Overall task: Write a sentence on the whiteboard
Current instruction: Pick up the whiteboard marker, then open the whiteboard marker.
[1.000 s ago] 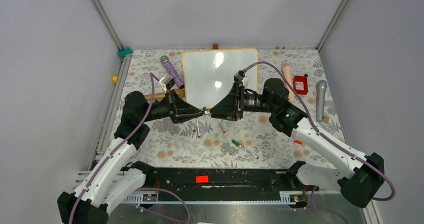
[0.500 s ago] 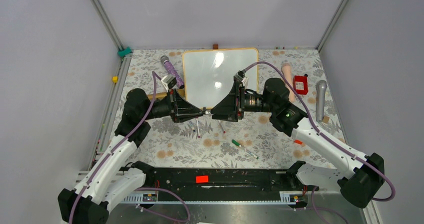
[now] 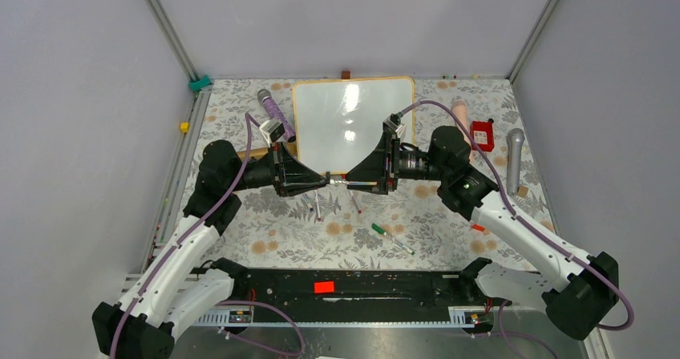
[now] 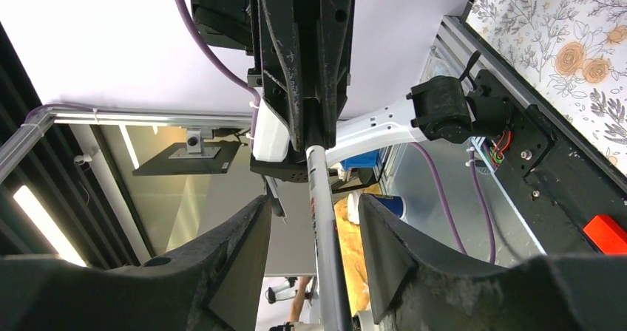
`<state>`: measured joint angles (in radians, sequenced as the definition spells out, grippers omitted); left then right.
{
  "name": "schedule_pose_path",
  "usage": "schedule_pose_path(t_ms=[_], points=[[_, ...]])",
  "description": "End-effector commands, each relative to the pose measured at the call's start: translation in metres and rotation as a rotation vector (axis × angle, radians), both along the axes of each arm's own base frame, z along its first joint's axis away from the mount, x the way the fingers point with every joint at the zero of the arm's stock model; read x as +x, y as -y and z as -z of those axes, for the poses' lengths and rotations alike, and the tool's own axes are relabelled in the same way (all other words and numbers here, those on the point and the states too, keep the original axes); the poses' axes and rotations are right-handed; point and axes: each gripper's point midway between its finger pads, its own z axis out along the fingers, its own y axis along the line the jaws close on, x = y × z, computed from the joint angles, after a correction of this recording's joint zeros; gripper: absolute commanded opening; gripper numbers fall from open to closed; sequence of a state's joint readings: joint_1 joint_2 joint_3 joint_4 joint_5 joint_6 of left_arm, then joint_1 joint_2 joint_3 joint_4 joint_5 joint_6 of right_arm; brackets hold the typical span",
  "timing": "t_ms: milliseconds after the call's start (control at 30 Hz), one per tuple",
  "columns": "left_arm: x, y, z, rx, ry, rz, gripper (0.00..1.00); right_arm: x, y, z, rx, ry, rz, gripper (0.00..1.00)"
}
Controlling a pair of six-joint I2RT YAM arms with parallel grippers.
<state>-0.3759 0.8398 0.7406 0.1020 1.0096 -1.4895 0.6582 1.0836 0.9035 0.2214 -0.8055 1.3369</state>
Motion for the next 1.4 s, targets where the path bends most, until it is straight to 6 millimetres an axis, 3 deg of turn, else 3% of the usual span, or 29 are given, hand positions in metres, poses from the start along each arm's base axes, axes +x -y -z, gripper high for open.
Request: schedule_pose_path(t_ms=[0, 233, 600, 767, 900, 1033, 1100, 1267, 1367], points=[[-0.006, 0.0, -0.025, -0.027, 0.096, 0.026, 0.0, -0.008, 0.007, -0.011, 0.033, 0.043, -0.027, 0.55], [-0.003, 0.001, -0.024, -0.026, 0.092, 0.022, 0.0, -0.007, 0.004, -0.019, 0.053, 0.051, -0.042, 0.54], [0.0, 0.002, -0.019, -0.016, 0.082, 0.028, 0.0, 0.001, -0.005, -0.027, 0.072, 0.045, -0.06, 0.43], [0.001, 0.003, -0.019, -0.014, 0.083, 0.031, 0.0, 0.003, -0.006, -0.026, 0.068, 0.04, -0.063, 0.29], [0.001, 0.003, -0.017, -0.011, 0.087, 0.033, 0.0, 0.003, -0.006, -0.026, 0.066, 0.036, -0.063, 0.26], [0.003, 0.003, -0.014, -0.003, 0.086, 0.022, 0.0, 0.002, -0.005, -0.023, 0.055, 0.029, -0.067, 0.03], [0.004, 0.003, -0.012, 0.002, 0.084, 0.015, 0.0, 0.0, -0.005, -0.021, 0.048, 0.02, -0.077, 0.0], [0.012, -0.002, 0.0, 0.05, 0.096, -0.024, 0.0, -0.006, 0.006, -0.012, 0.035, 0.003, -0.081, 0.0], [0.027, -0.024, 0.015, 0.096, 0.077, -0.101, 0.0, 0.002, 0.028, -0.005, 0.037, -0.009, -0.022, 0.0]])
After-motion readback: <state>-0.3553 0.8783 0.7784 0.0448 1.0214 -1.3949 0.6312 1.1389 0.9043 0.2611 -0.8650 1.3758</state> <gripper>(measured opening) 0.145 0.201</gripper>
